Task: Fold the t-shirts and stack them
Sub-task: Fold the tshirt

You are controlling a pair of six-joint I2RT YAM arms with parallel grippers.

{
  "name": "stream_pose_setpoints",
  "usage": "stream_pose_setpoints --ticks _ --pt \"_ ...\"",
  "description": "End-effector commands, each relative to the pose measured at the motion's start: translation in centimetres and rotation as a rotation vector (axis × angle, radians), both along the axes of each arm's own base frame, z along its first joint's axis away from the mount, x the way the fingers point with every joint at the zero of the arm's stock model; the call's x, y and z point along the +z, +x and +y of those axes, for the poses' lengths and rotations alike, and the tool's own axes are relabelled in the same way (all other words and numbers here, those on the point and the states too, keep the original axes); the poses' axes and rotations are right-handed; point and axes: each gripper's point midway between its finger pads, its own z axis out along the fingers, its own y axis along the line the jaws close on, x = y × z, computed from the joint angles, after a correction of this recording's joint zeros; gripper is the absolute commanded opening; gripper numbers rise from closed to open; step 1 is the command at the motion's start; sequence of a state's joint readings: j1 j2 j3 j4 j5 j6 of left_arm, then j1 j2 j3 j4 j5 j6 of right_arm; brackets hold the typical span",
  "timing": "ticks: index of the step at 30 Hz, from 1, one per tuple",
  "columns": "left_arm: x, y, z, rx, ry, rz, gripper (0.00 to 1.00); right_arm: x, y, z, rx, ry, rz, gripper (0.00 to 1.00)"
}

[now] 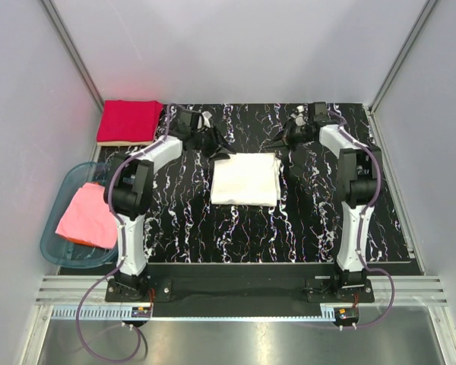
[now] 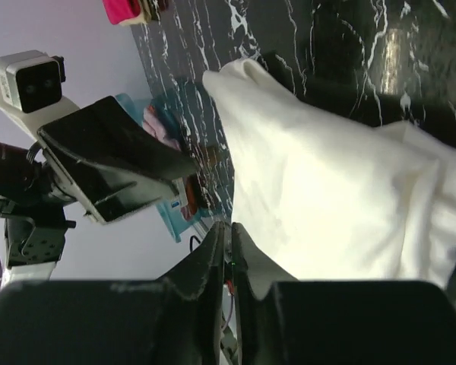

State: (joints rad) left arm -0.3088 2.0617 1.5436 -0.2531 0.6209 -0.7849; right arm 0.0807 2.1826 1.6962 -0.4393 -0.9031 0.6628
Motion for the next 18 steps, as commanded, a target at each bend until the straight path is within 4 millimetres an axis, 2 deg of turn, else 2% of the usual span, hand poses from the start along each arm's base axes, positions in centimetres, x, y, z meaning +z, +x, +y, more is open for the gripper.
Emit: stream_pose_setpoints --ticks 1,5,6,8,9,11,13,14,15,17,18 --pt "1.4 0.4 -2.5 -0.056 -0.132 -0.036 0.42 -1.8 1.4 2.3 0.047 0.093 0.006 0.13" --pt "2.9 -1.5 -4.5 -0.117 -0.142 -0.073 0.47 -4.4 2.8 2.0 0.015 0.093 0.013 0.13" --pt "2.5 -2.2 -4.7 -0.129 -0.139 -0.061 0.47 -5.6 3.1 1.6 0.004 0.089 0.029 0.13" --pt "2.7 -3.5 -5.4 -0.149 -0.138 -0.056 0.47 -6.6 3.7 1.2 -0.007 0.099 0.038 0.13" --pt "2.2 -4.2 -5.4 -0.154 -0.131 -0.043 0.47 -7.8 3.8 0.9 -0.011 0.104 0.059 0.13" --pt "2.6 -4.7 -5.2 -0.159 -0.129 -0.053 0.47 -7.7 4.0 0.6 -0.011 0.114 0.060 0.13" --pt "2.8 -4.9 -4.9 -0.167 -0.114 -0.058 0.47 -6.2 3.9 0.5 -0.013 0.108 0.037 0.18" --pt "2.9 -4.5 -4.6 -0.165 -0.107 -0.066 0.48 -6.0 3.5 0.4 -0.020 0.102 0.048 0.19" --pt "3.4 -3.9 -4.6 -0.166 -0.109 -0.082 0.48 -4.4 3.3 0.3 -0.024 0.096 0.034 0.20" --pt "2.6 -3.3 -4.9 -0.174 -0.119 -0.058 0.48 -4.0 1.8 0.1 -0.039 0.057 0.063 0.27" --pt "2.5 -2.8 -5.2 -0.176 -0.127 -0.052 0.48 -1.7 1.3 0.0 -0.037 0.051 0.023 0.28"
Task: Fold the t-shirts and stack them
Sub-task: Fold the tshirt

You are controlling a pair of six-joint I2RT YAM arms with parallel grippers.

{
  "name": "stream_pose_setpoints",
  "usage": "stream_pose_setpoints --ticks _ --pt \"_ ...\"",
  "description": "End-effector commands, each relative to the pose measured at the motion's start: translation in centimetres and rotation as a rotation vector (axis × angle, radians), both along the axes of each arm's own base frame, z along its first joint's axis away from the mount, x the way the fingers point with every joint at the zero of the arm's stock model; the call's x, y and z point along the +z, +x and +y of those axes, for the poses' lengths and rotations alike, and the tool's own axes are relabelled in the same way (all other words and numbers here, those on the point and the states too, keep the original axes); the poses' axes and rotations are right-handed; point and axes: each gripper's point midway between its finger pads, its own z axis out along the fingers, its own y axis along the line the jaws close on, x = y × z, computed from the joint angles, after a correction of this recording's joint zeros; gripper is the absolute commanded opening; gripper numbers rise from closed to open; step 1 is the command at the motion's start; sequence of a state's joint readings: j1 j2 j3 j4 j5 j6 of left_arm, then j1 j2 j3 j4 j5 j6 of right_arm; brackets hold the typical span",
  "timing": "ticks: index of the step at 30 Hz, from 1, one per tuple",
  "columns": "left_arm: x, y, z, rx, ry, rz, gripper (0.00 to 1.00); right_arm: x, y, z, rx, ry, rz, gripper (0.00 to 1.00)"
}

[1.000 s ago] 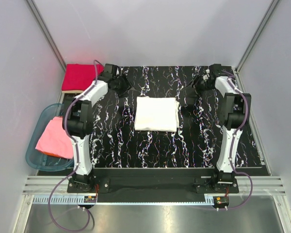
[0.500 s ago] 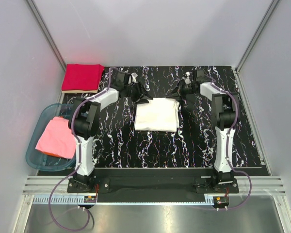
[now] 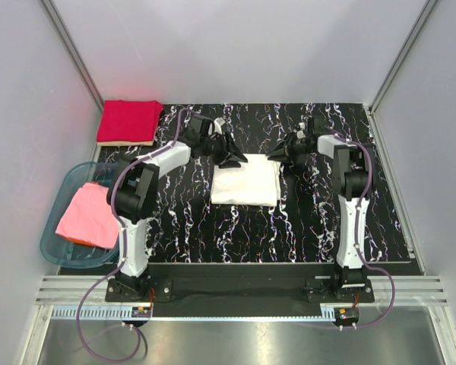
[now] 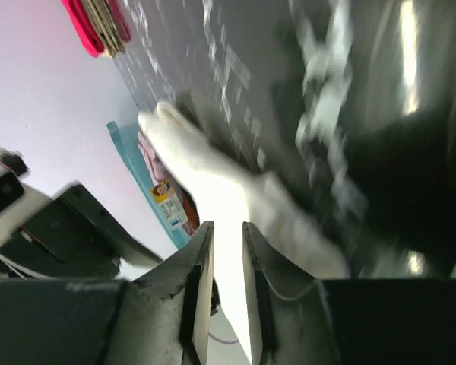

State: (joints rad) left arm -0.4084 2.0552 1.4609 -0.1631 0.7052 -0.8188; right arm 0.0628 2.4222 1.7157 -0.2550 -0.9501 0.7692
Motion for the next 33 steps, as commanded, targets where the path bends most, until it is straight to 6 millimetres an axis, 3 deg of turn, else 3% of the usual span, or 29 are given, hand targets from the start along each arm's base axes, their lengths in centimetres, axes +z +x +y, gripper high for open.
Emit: stream_pose_setpoints --ticks 1,2,3,5,6,9,11,14,17,19,22,26,28,31,33 --pt "3.2 1.9 -0.7 -0.026 -0.074 -0.063 0.47 7.3 -1.9 0.6 0.022 -0.024 -0.097 0.29" --pt "3.6 1.9 -1.1 -0.029 -0.089 -0.069 0.45 7.5 -3.1 0.8 0.039 -0.014 -0.078 0.29" --pt "3.8 1.8 -1.2 -0.026 -0.101 -0.064 0.44 9.1 -3.9 1.0 0.050 -0.008 -0.103 0.29" --pt "4.2 1.1 -1.6 -0.040 -0.110 -0.068 0.40 8.9 -6.1 1.7 0.082 -0.011 -0.081 0.30" --pt "4.4 0.6 -1.4 -0.042 -0.111 -0.065 0.38 9.9 -7.0 2.1 0.096 -0.006 -0.096 0.29" --pt "4.3 -1.0 -0.8 -0.052 -0.099 -0.064 0.33 9.1 -10.2 4.4 0.175 0.012 -0.060 0.24" --pt "3.2 -2.0 -0.3 -0.060 -0.086 -0.034 0.32 7.5 -12.4 6.1 0.233 0.000 -0.031 0.21" --pt "2.0 -2.5 -0.2 -0.071 -0.072 -0.012 0.29 5.1 -14.7 6.6 0.261 -0.003 0.009 0.14" --pt "1.4 -2.7 0.4 -0.077 -0.035 -0.015 0.29 1.8 -16.3 5.1 0.251 -0.056 0.040 0.12" --pt "2.2 -3.1 0.5 -0.084 -0.035 -0.025 0.29 -0.4 -17.4 4.0 0.255 -0.066 0.078 0.10" --pt "3.3 -4.0 0.4 -0.099 -0.043 -0.034 0.30 -0.2 -18.3 3.6 0.256 -0.072 0.071 0.09" --pt "3.5 -5.2 -0.2 -0.118 -0.046 -0.025 0.30 3.8 -18.0 3.5 0.236 -0.062 -0.007 0.11" --pt "3.1 -5.6 -0.9 -0.135 -0.046 -0.023 0.30 4.8 -17.7 3.7 0.228 -0.052 -0.018 0.11" --pt "1.9 -6.1 -1.4 -0.145 -0.046 -0.003 0.30 4.6 -17.6 3.8 0.225 -0.051 -0.003 0.11" --pt "0.5 -6.4 -1.4 -0.153 -0.041 0.018 0.30 3.3 -18.2 3.6 0.222 -0.056 0.021 0.11"
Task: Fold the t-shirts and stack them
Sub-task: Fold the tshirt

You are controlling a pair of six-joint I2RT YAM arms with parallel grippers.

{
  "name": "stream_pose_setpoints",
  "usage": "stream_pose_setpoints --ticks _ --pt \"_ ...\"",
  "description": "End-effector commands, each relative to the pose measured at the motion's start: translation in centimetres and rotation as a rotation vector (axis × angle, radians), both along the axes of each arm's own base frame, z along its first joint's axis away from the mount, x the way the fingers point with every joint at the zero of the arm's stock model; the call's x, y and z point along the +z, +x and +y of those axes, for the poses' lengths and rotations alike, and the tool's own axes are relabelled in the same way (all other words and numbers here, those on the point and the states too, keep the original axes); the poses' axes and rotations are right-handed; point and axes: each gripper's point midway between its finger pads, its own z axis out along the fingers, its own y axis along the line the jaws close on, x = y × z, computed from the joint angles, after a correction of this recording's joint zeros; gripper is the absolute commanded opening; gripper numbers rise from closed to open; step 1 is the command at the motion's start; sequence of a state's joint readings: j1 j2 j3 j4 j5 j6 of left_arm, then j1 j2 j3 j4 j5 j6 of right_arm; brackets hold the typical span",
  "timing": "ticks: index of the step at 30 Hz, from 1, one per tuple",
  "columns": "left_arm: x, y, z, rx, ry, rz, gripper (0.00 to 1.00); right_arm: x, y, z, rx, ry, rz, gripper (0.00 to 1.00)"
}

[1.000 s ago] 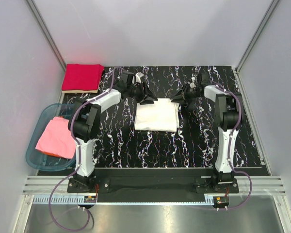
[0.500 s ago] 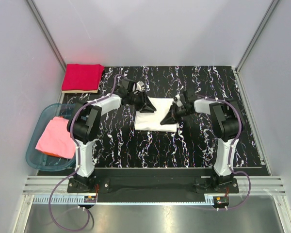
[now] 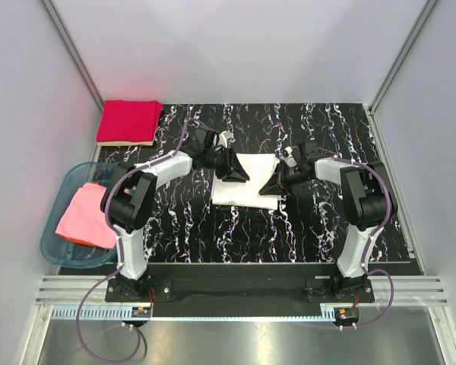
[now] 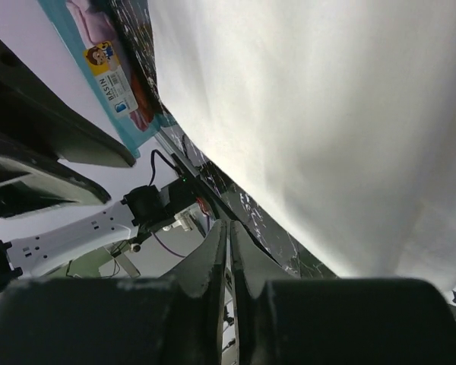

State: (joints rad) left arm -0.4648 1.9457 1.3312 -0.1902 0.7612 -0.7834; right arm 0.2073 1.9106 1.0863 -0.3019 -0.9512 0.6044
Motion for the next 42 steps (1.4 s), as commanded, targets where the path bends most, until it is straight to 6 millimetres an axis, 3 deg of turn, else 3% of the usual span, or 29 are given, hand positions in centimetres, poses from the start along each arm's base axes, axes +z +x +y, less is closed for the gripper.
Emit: stream_pose_setpoints --ticks 1,6,10,13,16,18,21,24,29,33,35,37,42 --pt "-0.4 -1.1 -0.8 -0.059 -0.045 0.002 0.31 -0.8 -0.3 -0.1 -0.007 -0.014 -0.001 0.11" --pt "-5.1 -2.1 0.5 -0.084 0.025 0.041 0.29 -5.0 -1.5 -2.0 -0.041 -0.051 0.057 0.10" --pt "-7.7 -3.6 2.9 -0.108 0.113 0.062 0.28 -5.8 -1.5 -3.6 -0.075 -0.067 0.072 0.10" --pt "-6.3 -4.3 3.9 -0.139 0.147 0.014 0.31 -4.5 -1.4 -4.1 -0.081 -0.059 0.058 0.10" --pt "-2.9 -4.4 3.5 -0.134 0.103 -0.040 0.35 -2.2 -1.4 -3.8 -0.074 -0.036 0.043 0.10" --pt "-0.7 -4.2 3.2 -0.118 0.076 -0.066 0.36 -0.2 -0.9 -3.3 -0.071 -0.022 0.010 0.10" --pt "0.7 -3.8 3.3 -0.085 0.076 -0.092 0.36 1.9 -0.4 -1.4 -0.028 -0.020 -0.036 0.11" --pt "0.8 -3.0 4.2 -0.048 0.094 -0.110 0.36 2.4 -0.1 1.5 0.028 -0.026 -0.056 0.11" --pt "-2.6 -3.2 6.2 0.002 0.119 -0.014 0.35 0.1 0.8 4.7 0.045 -0.010 -0.030 0.11" --pt "-6.7 -4.0 7.5 0.018 0.173 0.049 0.34 -3.7 0.7 4.6 0.057 -0.034 0.022 0.11" --pt "-7.3 -4.1 7.8 0.014 0.184 0.052 0.33 -4.4 0.8 4.4 0.059 -0.036 0.032 0.10" --pt "-6.3 -3.9 7.7 0.013 0.174 0.023 0.33 -4.0 1.3 3.8 0.043 -0.024 0.028 0.10" --pt "-2.3 -3.1 6.7 0.027 0.138 -0.061 0.36 1.0 3.5 1.0 -0.057 -0.006 -0.068 0.15"
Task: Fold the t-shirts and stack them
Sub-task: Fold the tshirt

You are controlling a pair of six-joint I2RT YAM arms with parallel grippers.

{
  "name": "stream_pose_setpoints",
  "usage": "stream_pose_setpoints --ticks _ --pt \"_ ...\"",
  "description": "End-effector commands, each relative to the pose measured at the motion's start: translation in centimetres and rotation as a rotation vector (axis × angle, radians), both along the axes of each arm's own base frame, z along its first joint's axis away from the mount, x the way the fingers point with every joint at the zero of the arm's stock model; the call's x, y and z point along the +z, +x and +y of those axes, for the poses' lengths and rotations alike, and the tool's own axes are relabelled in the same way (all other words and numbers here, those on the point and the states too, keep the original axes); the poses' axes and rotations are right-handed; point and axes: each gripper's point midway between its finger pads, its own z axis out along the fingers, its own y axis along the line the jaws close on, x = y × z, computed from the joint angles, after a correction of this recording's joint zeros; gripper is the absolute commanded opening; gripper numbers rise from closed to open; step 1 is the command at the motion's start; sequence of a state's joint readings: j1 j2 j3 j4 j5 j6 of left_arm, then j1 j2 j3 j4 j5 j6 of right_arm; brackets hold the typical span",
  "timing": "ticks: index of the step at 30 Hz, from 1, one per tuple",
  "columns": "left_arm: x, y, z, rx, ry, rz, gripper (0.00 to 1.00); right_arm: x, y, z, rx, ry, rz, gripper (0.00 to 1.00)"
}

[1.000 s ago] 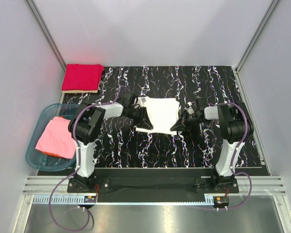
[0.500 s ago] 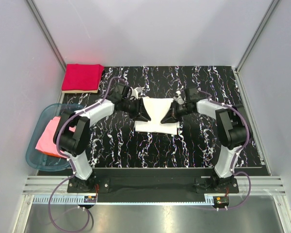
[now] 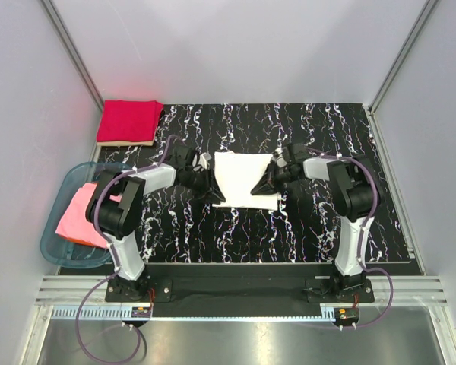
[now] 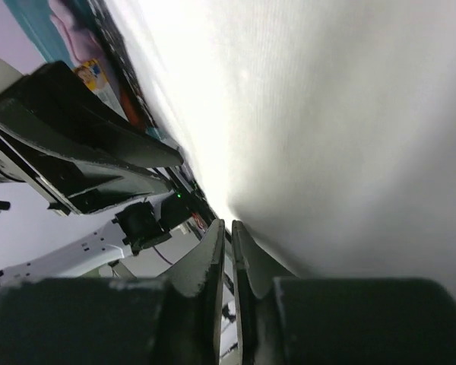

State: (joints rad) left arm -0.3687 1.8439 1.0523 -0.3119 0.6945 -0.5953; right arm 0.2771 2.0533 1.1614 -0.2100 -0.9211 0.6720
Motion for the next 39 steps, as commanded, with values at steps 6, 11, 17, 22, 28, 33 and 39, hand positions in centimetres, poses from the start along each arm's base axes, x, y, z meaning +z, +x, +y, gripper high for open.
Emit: stream_pose_setpoints --ticks 6,11,17,22,28,33,39 --pt "6.8 2.7 -6.2 -0.051 -0.151 -0.191 0.37 3.3 5.9 -5.8 -0.151 -0.015 -0.117 0.14" --pt "4.9 3.2 -10.8 -0.087 -0.213 -0.144 0.37 0.2 9.3 -6.7 -0.171 -0.040 -0.109 0.15" --pt "2.1 4.1 -11.7 -0.115 -0.183 -0.150 0.37 -0.9 12.7 -8.3 -0.211 -0.056 -0.125 0.15" --pt "4.6 5.5 -9.2 -0.083 -0.168 -0.206 0.40 0.7 13.6 -9.3 -0.222 -0.053 -0.139 0.15" --pt "5.2 9.6 -4.1 0.034 -0.173 -0.215 0.42 1.7 14.3 -9.2 -0.236 -0.041 -0.144 0.19" --pt "5.3 14.3 -1.4 0.112 -0.201 -0.223 0.42 1.7 15.4 -8.9 -0.246 -0.020 -0.129 0.19" --pt "4.1 18.2 -0.2 0.180 -0.217 -0.207 0.42 2.0 16.9 -8.7 -0.267 -0.007 -0.128 0.19"
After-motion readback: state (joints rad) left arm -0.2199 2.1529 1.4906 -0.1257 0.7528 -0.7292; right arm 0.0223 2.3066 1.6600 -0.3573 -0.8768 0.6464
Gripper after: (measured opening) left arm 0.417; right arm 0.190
